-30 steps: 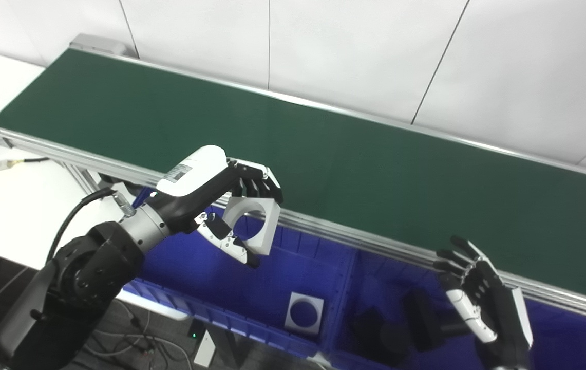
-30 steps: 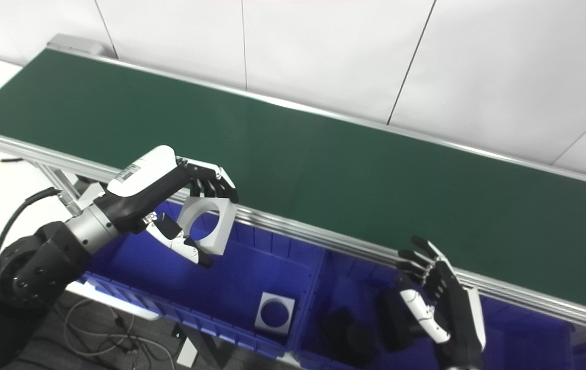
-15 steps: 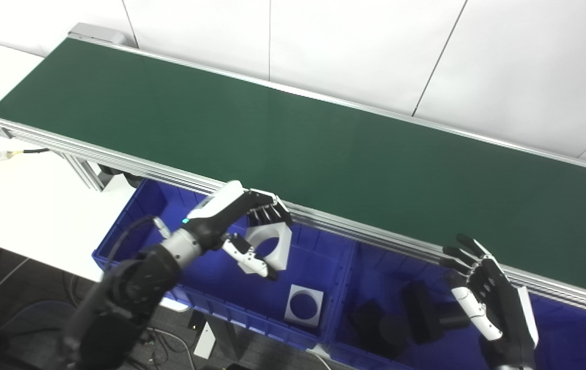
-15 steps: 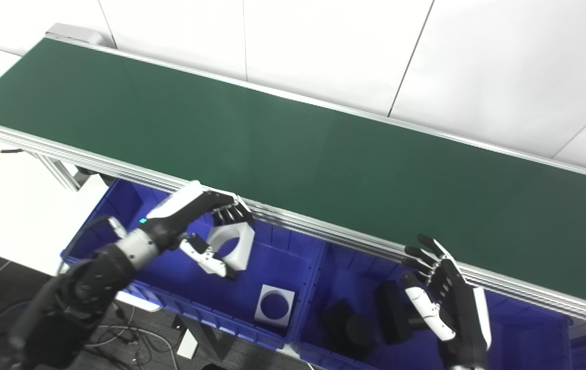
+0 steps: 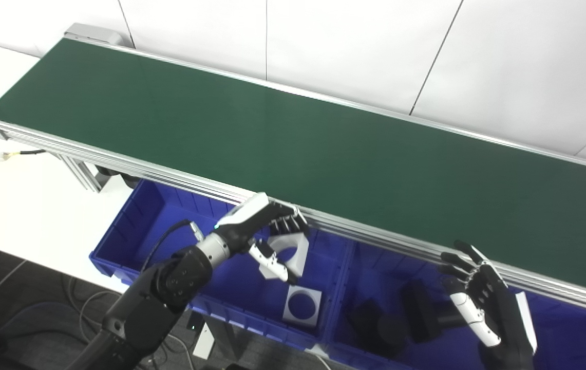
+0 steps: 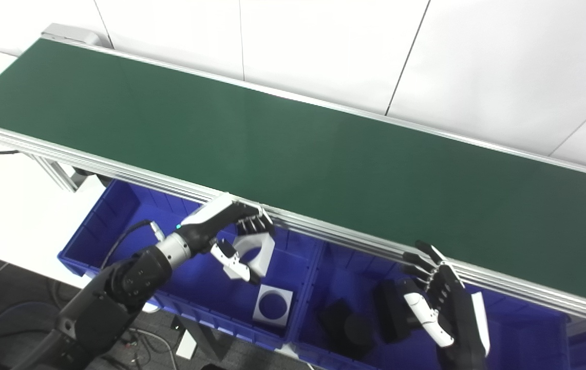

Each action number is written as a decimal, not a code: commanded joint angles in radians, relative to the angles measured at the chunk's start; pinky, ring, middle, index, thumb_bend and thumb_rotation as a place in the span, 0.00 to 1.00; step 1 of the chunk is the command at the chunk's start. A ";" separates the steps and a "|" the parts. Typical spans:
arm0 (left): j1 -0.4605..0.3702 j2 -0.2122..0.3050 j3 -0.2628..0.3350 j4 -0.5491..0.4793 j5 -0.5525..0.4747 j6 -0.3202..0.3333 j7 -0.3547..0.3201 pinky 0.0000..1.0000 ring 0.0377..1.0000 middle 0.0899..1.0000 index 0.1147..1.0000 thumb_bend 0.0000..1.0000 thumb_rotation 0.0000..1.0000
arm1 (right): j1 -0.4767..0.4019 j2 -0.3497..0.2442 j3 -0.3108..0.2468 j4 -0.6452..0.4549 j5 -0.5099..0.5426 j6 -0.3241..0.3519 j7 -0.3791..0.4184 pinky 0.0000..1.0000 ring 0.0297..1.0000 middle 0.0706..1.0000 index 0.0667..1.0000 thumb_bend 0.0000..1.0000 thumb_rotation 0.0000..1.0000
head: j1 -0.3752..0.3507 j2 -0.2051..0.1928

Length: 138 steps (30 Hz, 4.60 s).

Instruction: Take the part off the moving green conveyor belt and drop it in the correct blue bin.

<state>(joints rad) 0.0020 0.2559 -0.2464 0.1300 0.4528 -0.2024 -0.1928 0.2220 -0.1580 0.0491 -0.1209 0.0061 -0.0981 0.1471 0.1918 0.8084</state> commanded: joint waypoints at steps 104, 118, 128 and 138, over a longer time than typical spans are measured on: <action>0.009 -0.087 0.144 0.229 -0.595 -0.219 -0.211 0.71 0.75 0.78 0.81 0.93 0.50 | -0.033 0.153 0.120 0.195 -0.156 -0.183 -0.118 0.66 0.72 0.75 0.83 0.72 0.53 | -0.552 -0.209; -0.003 -0.087 0.160 0.290 -0.621 -0.265 -0.244 0.72 0.76 0.79 0.83 0.92 0.46 | -0.046 0.163 0.132 0.257 -0.176 -0.226 -0.139 0.67 0.73 0.75 0.83 0.73 0.55 | -0.601 -0.248; 0.005 -0.086 0.159 0.279 -0.620 -0.259 -0.248 0.74 0.78 0.80 0.83 0.92 0.45 | -0.043 0.159 0.130 0.245 -0.167 -0.226 -0.136 0.67 0.73 0.75 0.83 0.76 0.56 | -0.592 -0.219; 0.015 -0.068 0.136 0.190 -0.617 -0.192 -0.266 0.77 0.80 0.81 0.83 0.92 0.43 | -0.046 0.157 0.135 0.192 -0.170 -0.169 -0.128 0.65 0.72 0.75 0.84 0.72 0.53 | -0.660 -0.138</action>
<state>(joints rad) 0.0267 0.1724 -0.1062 0.3490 -0.1593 -0.3905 -0.4483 0.1885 -0.0053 0.1806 0.1044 -0.1599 -0.2669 0.0139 -0.4541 0.6657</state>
